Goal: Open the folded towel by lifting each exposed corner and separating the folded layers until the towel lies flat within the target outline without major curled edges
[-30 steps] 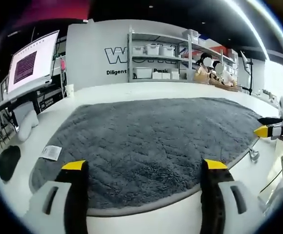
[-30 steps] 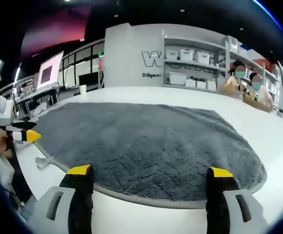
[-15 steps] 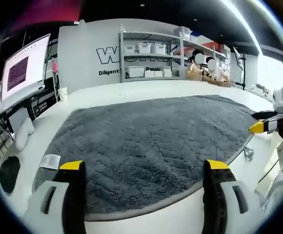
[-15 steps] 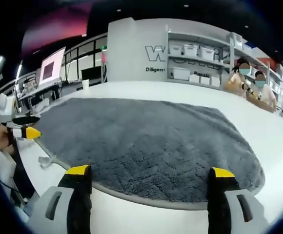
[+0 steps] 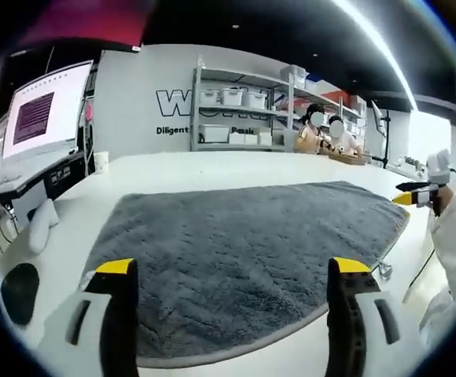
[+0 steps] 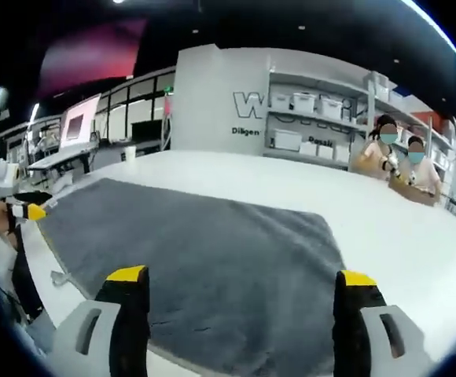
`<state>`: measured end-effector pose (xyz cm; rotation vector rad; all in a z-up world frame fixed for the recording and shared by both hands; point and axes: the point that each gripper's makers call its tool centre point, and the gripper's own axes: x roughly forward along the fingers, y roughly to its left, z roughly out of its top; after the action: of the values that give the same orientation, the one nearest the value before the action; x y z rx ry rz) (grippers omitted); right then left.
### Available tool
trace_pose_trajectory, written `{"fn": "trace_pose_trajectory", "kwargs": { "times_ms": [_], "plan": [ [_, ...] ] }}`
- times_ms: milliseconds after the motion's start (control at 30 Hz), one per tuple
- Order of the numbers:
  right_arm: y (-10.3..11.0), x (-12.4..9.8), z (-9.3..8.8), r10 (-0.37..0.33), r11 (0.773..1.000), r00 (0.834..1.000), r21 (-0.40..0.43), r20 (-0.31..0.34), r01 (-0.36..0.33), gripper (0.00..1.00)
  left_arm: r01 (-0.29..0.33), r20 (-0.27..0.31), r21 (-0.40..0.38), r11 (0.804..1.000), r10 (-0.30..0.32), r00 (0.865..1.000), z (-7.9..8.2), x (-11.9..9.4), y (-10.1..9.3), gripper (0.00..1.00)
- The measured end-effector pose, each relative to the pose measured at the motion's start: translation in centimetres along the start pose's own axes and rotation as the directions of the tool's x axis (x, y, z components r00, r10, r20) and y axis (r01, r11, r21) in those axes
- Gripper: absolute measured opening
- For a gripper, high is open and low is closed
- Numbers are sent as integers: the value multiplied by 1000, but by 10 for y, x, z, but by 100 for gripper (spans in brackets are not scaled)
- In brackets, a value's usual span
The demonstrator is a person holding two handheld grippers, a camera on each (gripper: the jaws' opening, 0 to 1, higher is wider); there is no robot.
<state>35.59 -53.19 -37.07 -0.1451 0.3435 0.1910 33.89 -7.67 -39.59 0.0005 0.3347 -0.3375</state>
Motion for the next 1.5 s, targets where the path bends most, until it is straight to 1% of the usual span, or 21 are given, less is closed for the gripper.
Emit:
{"fn": "trace_pose_trajectory", "kwargs": {
  "times_ms": [33, 167, 233, 267, 300, 400, 467, 533, 567, 633, 700, 767, 833, 900, 933, 967, 1067, 1133, 1233, 1367, 1500],
  "plan": [
    [-7, 5, 8, 9, 1000, 1000, -12, 19, -9, 92, 1, 2, -2, 1000, -1, 1000, 0, -1, 0, 99],
    [-34, 24, 25, 20, 1000, 1000, -15, 14, -20, 90, 12, -10, -4, 1000, -12, 1000, -4, -5, -3, 99],
    [-43, 35, 34, 42, 997, 999, -63, 29, -40, 86, 12, -19, 0, 1000, -12, 1000, -6, -7, -4, 99],
    [-52, 43, 36, 46, 997, 999, -68, 16, -45, 85, 12, -21, 3, 1000, -12, 1000, -7, -8, -4, 99],
    [-63, 50, 36, 37, 997, 999, -68, -10, -37, 81, 14, -22, 3, 1000, -14, 1000, -8, -9, -5, 99],
    [-82, 65, 42, 38, 997, 999, -72, -12, -38, 69, 16, -26, -3, 1000, -17, 1000, -11, -11, -5, 99],
    [-102, 78, 45, 32, 998, 999, -58, -35, -34, 62, 12, -38, -2, 1000, -12, 999, -14, -11, -5, 99],
    [-114, 88, 48, 26, 998, 999, -53, -37, -28, 57, 9, -51, 3, 1000, -9, 999, -18, -10, -4, 99],
    [-118, 93, 49, 27, 998, 999, -52, -41, -30, 53, 9, -56, 2, 1000, -9, 998, -19, -10, -3, 99],
    [-132, 110, 47, 31, 999, 997, -39, -69, -34, 47, 8, -58, 0, 1000, -8, 998, -20, -9, -3, 99],
    [-141, 122, 46, 26, 999, 996, -29, -80, -28, 42, 5, -68, -2, 1000, -5, 998, -24, -8, -3, 99],
    [-149, 135, 40, 21, 1000, 994, -8, -106, -22, 40, 2, -74, -4, 1000, -3, 997, -26, -7, -3, 98],
    [-153, 148, 33, 28, 1000, 991, 14, -132, -26, 37, 3, -77, -10, 1000, -4, 997, -27, -8, -3, 98],
    [-153, 158, 29, 44, 999, 988, 1, -148, -44, 30, 2, -81, -10, 1000, -3, 997, -28, -8, -4, 98],
    [-154, 163, 22, 39, 999, 984, -13, -174, -42, 28, 1, -84, -8, 1000, -2, 996, -29, -8, -5, 98],
    [-158, 170, 17, 21, 1000, 981, -13, -195, -24, 26, 0, -87, -5, 1000, 0, 996, -29, -9, -5, 98],
    [-157, 183, 9, 41, 999, 973, -5, -225, -43, 22, 7, -84, -2, 1000, -7, 996, -27, -11, -9, 98],
    [-155, 188, 7, 44, 999, 971, -12, -235, -48, 19, 11, -75, -4, 1000, -11, 997, -25, -12, -11, 98],
    [-163, 197, -1, 10, 998, 962, -53, -273, -26, 16, 13, -68, -11, 1000, -14, 998, -23, -13, -12, 98],
    [-165, 203, -5, 30, 999, 959, -24, -281, -38, 9, 9, -78, -13, 1000, -10, 997, -25, -13, -12, 97],
    [-165, 208, -14, 36, 999, 951, -22, -308, -45, 8, 0, -80, -22, 1000, -2, 997, -26, -12, -8, 97]
  ]
}}
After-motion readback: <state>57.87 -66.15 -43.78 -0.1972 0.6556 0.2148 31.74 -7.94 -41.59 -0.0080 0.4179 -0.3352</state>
